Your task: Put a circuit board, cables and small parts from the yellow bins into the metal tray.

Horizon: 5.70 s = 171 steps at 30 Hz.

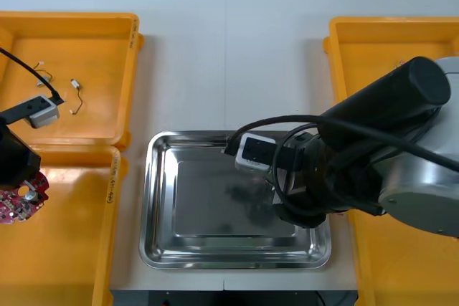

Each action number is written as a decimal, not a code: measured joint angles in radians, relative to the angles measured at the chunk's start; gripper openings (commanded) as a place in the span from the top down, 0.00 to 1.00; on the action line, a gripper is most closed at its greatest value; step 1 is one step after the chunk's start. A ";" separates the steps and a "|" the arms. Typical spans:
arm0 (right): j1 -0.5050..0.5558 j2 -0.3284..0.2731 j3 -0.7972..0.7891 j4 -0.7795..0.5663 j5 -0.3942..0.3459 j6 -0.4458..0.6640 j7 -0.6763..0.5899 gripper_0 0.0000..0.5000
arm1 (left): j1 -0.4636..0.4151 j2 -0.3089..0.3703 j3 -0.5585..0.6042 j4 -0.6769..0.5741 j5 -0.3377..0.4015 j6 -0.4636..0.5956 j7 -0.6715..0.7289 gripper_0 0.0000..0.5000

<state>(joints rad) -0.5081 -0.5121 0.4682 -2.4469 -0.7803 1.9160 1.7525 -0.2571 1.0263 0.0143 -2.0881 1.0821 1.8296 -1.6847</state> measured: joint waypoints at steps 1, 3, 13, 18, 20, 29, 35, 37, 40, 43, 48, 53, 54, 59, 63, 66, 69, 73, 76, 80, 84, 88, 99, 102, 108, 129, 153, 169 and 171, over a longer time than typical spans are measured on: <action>0.000 0.003 0.014 0.001 0.016 0.000 0.019 1.00 | -0.010 0.000 0.000 0.000 0.012 0.005 0.005 1.00; 0.000 0.008 0.039 0.008 0.028 0.000 0.075 1.00 | -0.029 0.000 0.000 -0.004 0.026 0.012 0.023 1.00; 0.000 0.022 0.093 0.091 0.054 0.000 0.094 1.00 | -0.132 -0.010 0.000 -0.025 0.041 0.080 0.273 1.00; 0.004 0.022 0.144 0.095 0.111 0.000 0.094 1.00 | -0.166 -0.055 0.000 -0.054 0.004 0.080 0.287 1.00; 0.009 0.022 0.156 0.105 0.114 0.000 0.094 1.00 | -0.172 -0.083 0.000 -0.069 -0.025 0.080 0.287 1.00; 0.065 0.027 0.175 0.128 0.151 0.000 0.094 1.00 | -0.173 -0.213 -0.002 -0.118 -0.158 0.082 0.288 1.00; 0.090 0.065 0.184 0.129 0.192 0.000 0.094 1.00 | -0.173 -0.292 -0.019 -0.137 -0.258 0.082 0.298 1.00; 0.094 0.080 0.184 0.129 0.200 0.000 0.094 1.00 | -0.173 -0.314 -0.033 -0.139 -0.287 0.082 0.305 1.00; 0.102 0.100 0.184 0.129 0.215 0.000 0.094 1.00 | -0.173 -0.346 -0.062 -0.143 -0.326 0.082 0.339 1.00; 0.110 0.117 0.184 0.130 0.231 0.000 0.094 1.00 | -0.173 -0.377 -0.096 -0.148 -0.362 0.083 0.412 1.00; 0.121 0.126 0.184 0.130 0.256 0.000 0.094 1.00 | -0.173 -0.423 -0.161 -0.150 -0.430 0.083 0.581 1.00; 0.127 0.126 0.184 0.149 0.259 0.000 0.094 1.00 | -0.173 -0.457 -0.214 -0.151 -0.461 0.083 0.634 1.00; 0.128 0.126 0.184 0.153 0.261 0.000 0.094 1.00 | -0.173 -0.463 -0.224 -0.152 -0.466 0.083 0.634 1.00; 0.129 0.126 0.185 0.169 0.275 -0.001 0.094 1.00 | -0.173 -0.485 -0.275 -0.163 -0.484 0.083 0.639 1.00; 0.130 0.126 0.185 0.192 0.275 -0.012 0.094 1.00 | -0.173 -0.504 -0.312 -0.170 -0.493 0.083 0.699 1.00; 0.130 0.126 0.190 0.204 0.276 -0.024 0.094 1.00 | -0.173 -0.518 -0.333 -0.170 -0.501 0.083 0.790 1.00; 0.131 0.126 0.201 0.205 0.293 -0.028 0.094 1.00 | -0.173 -0.531 -0.356 -0.170 -0.526 0.083 0.864 1.00; 0.131 0.126 0.234 0.205 0.346 -0.048 0.094 1.00 | -0.173 -0.545 -0.388 -0.170 -0.560 0.083 0.879 1.00; 0.131 0.126 0.242 0.205 0.346 -0.049 0.094 0.97 | -0.173 -0.554 -0.402 -0.170 -0.573 0.083 0.879 1.00; 0.131 0.126 0.242 0.206 0.346 -0.049 0.094 0.53 | -0.171 -0.564 -0.425 -0.170 -0.611 0.083 0.879 1.00; 0.131 0.126 0.242 0.206 0.345 -0.049 0.094 0.25 | -0.164 -0.565 -0.445 -0.170 -0.617 0.083 0.879 1.00; 0.131 0.126 0.242 0.206 0.344 -0.049 0.094 0.03 | -0.147 -0.567 -0.453 -0.170 -0.618 0.083 0.879 1.00; 0.131 0.117 0.217 0.186 0.313 -0.037 0.094 0.00 | -0.103 -0.575 -0.466 -0.170 -0.626 0.083 0.879 1.00; 0.131 0.111 0.169 0.151 0.262 -0.004 0.094 0.00 | -0.093 -0.583 -0.474 -0.170 -0.652 0.083 0.879 1.00; 0.131 0.098 -0.003 0.092 0.134 -0.001 0.094 0.00 | -0.077 -0.589 -0.509 -0.170 -0.699 0.083 0.879 1.00; 0.078 -0.053 -0.552 0.076 -0.144 0.000 0.086 0.00 | -0.071 -0.618 -0.575 -0.087 -0.768 -0.021 0.879 1.00; -0.141 -0.092 -0.736 0.542 0.109 0.000 0.025 0.00 | -0.071 -0.619 -0.620 -0.084 -0.781 -0.041 0.887 0.00; -0.198 -0.097 -0.744 0.853 0.186 -0.014 0.139 0.00 | -0.070 -0.619 -0.621 -0.084 -0.792 -0.090 0.937 0.00; -0.215 -0.100 -0.755 0.911 0.190 -0.033 0.187 0.00 | -0.071 -0.618 -0.621 -0.084 -0.792 -0.097 0.937 0.00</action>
<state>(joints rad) -0.7234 -0.6125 -0.2863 -1.5364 -0.5902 1.8835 1.9395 -0.3284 0.4079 -0.6063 -2.1718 0.2898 1.7321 -0.7478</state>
